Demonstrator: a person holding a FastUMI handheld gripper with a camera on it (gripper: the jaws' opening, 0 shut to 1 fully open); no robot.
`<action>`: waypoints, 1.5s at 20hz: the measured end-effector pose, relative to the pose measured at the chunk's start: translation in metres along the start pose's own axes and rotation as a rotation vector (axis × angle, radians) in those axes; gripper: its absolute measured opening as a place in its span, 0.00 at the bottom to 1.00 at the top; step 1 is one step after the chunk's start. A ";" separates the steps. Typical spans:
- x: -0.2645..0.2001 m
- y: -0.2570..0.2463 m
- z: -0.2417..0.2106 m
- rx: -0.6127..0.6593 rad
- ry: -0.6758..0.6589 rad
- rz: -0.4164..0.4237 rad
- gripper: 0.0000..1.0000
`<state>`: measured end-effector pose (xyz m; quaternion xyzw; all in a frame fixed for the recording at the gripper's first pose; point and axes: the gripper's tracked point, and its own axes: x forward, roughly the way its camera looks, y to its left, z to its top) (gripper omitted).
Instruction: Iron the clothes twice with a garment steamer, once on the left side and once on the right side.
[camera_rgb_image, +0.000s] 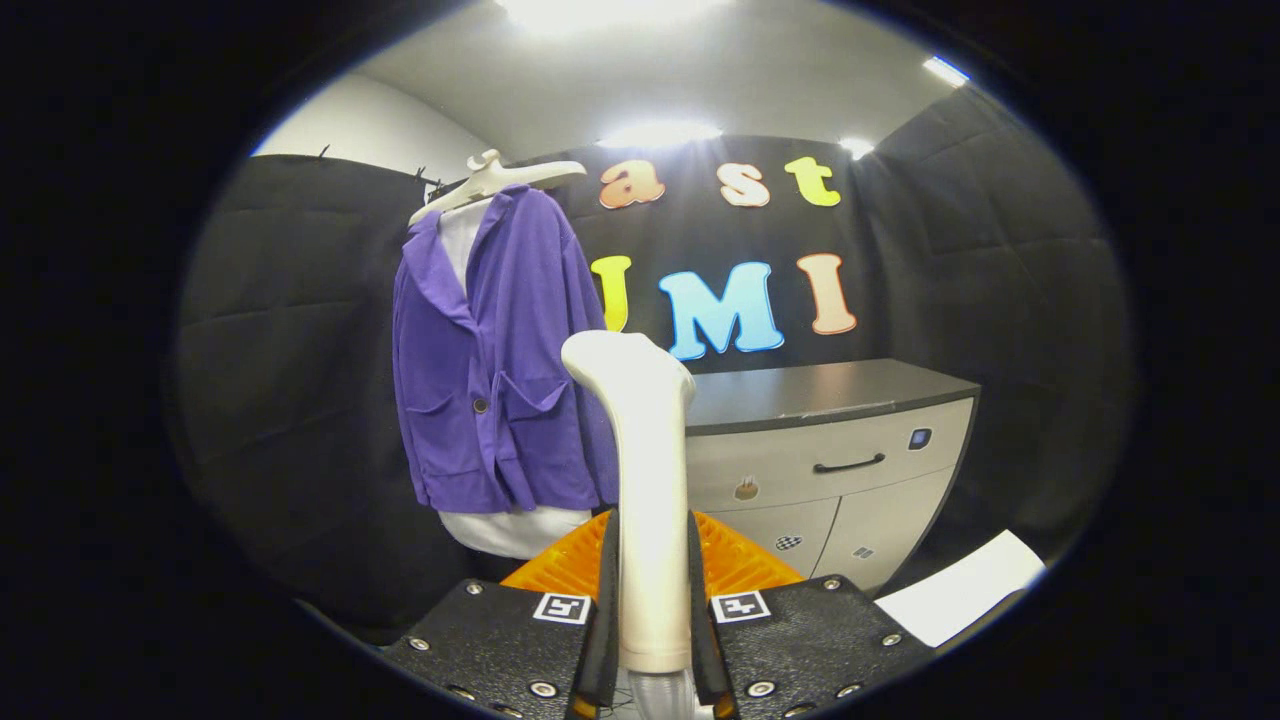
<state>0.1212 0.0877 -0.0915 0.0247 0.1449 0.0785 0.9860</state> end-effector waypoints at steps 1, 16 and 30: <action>-0.005 -0.007 0.004 0.002 -0.008 -0.011 0.30; -0.023 -0.029 0.026 0.039 -0.043 -0.058 0.30; -0.034 -0.034 0.031 0.041 -0.075 -0.080 0.30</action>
